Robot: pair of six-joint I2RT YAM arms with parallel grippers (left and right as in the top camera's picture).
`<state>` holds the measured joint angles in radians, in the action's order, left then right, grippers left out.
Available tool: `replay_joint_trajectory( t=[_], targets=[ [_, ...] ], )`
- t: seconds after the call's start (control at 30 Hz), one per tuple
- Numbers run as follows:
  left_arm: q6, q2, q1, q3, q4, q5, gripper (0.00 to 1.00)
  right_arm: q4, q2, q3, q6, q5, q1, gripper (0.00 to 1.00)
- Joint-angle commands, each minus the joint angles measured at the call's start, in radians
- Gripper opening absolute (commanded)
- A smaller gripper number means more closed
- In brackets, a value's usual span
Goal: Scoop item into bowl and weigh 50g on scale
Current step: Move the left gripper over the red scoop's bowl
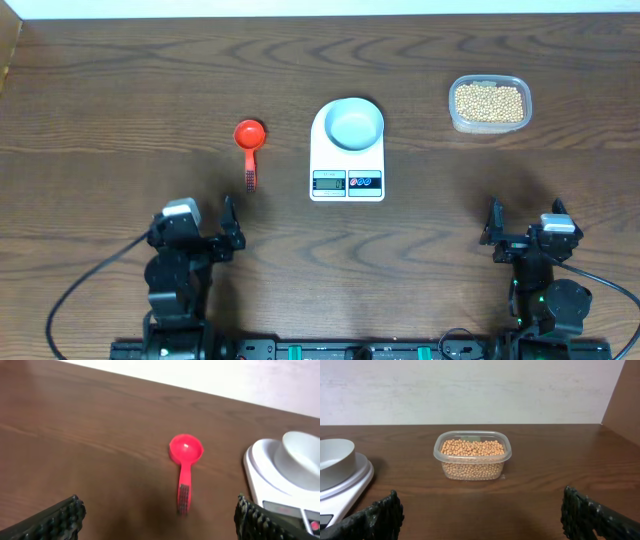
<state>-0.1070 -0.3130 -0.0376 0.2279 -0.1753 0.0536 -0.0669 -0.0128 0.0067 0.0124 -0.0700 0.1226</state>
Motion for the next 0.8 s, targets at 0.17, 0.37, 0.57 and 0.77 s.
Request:
replay_joint_trajectory(
  t=[0.17,0.37,0.57,0.77],
  targets=[
    [0.013,-0.211,-0.003,0.175,-0.008,0.014,0.98,-0.005,0.0,-0.001,0.011,0.011,0.001,0.99],
    [0.032,-0.376,-0.003,0.335,-0.092,0.013,0.98,-0.005,0.0,-0.001,0.011,0.011,0.001,0.99],
    [0.1,-0.572,-0.003,0.561,-0.278,0.013,0.98,-0.005,0.0,-0.001,0.011,0.011,0.001,0.99],
    [0.111,-0.782,-0.003,0.775,-0.431,0.013,0.98,-0.005,0.0,-0.001,0.011,0.011,0.001,0.99]
  ],
)
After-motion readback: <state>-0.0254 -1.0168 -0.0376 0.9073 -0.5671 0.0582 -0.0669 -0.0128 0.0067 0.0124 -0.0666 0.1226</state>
